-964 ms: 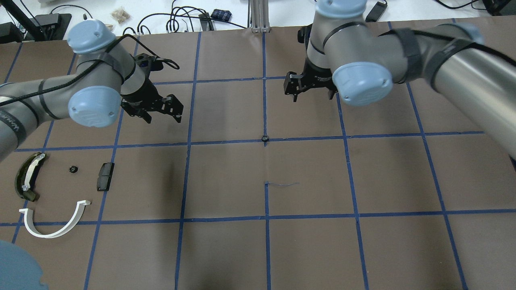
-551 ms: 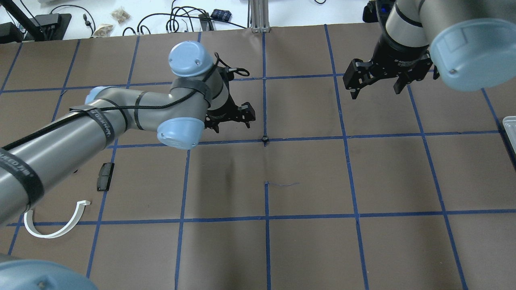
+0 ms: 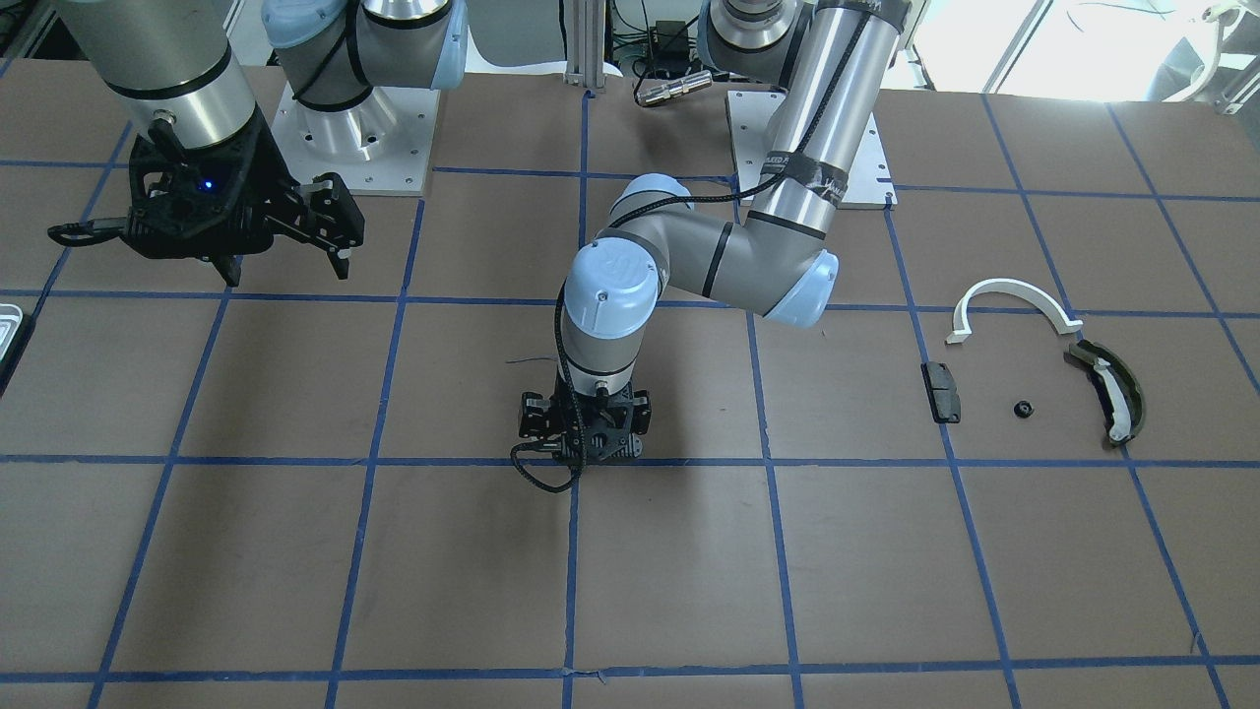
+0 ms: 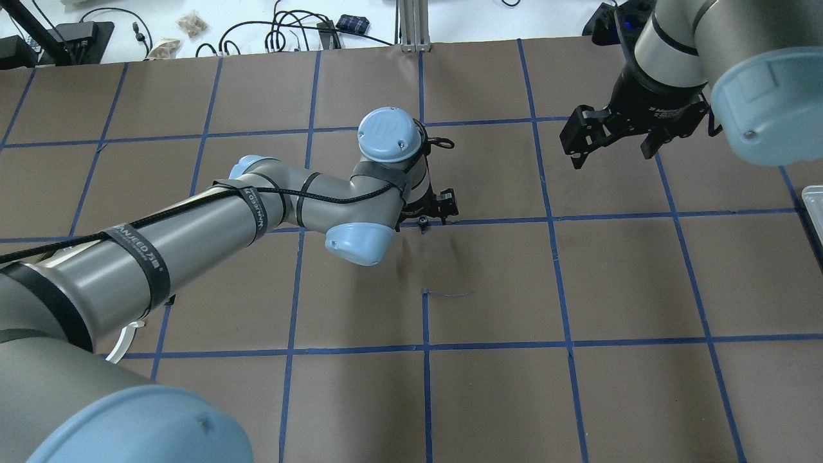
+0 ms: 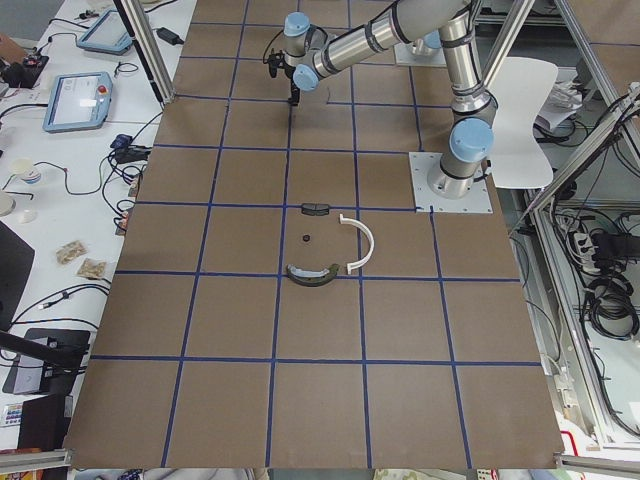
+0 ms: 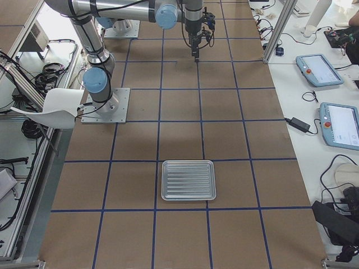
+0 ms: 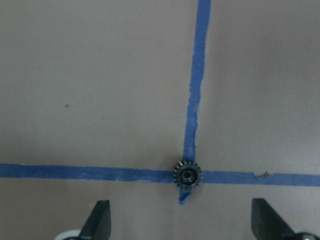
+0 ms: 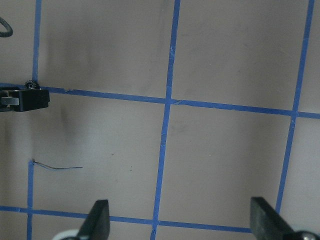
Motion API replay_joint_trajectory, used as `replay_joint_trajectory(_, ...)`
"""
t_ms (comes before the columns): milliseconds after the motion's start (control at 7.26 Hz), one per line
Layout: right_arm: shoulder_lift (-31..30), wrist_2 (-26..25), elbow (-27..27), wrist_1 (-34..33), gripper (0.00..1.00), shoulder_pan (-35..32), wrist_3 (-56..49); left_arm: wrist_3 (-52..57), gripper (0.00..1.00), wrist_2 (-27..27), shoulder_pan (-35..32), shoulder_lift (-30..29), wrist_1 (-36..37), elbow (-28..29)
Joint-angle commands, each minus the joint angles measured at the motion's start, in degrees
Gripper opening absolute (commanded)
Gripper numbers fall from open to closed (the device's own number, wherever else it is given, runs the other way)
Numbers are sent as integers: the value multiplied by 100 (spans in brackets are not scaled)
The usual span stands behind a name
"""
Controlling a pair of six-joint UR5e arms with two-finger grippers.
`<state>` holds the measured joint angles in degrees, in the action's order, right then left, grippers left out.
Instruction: Place bearing gear from tray to pile
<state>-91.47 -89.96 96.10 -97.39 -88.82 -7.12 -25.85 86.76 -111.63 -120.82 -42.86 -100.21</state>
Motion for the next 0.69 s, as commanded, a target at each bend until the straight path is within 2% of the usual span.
replay_joint_trajectory(0, -47, 57, -4, 0, 100, -12, 123, 18, 92, 86, -34, -212, 111, 211)
replay_joint_trajectory(138, 5, 49, 75, -17, 100, 40, -33, -16, 90, 139, -34, -283, 94, 300)
replay_joint_trajectory(276, 67, 57, 110, -8, 100, 32, -26, -43, 81, 270, -52, -301, 85, 266)
replay_joint_trajectory(413, 59, 23, 102, -8, 100, 32, -26, 0, 49, 280, -61, -301, 67, 257)
replay_joint_trajectory(551, 67, 14, 102, -17, 100, 32, -18, 9, 26, 288, -61, -284, 58, 265)
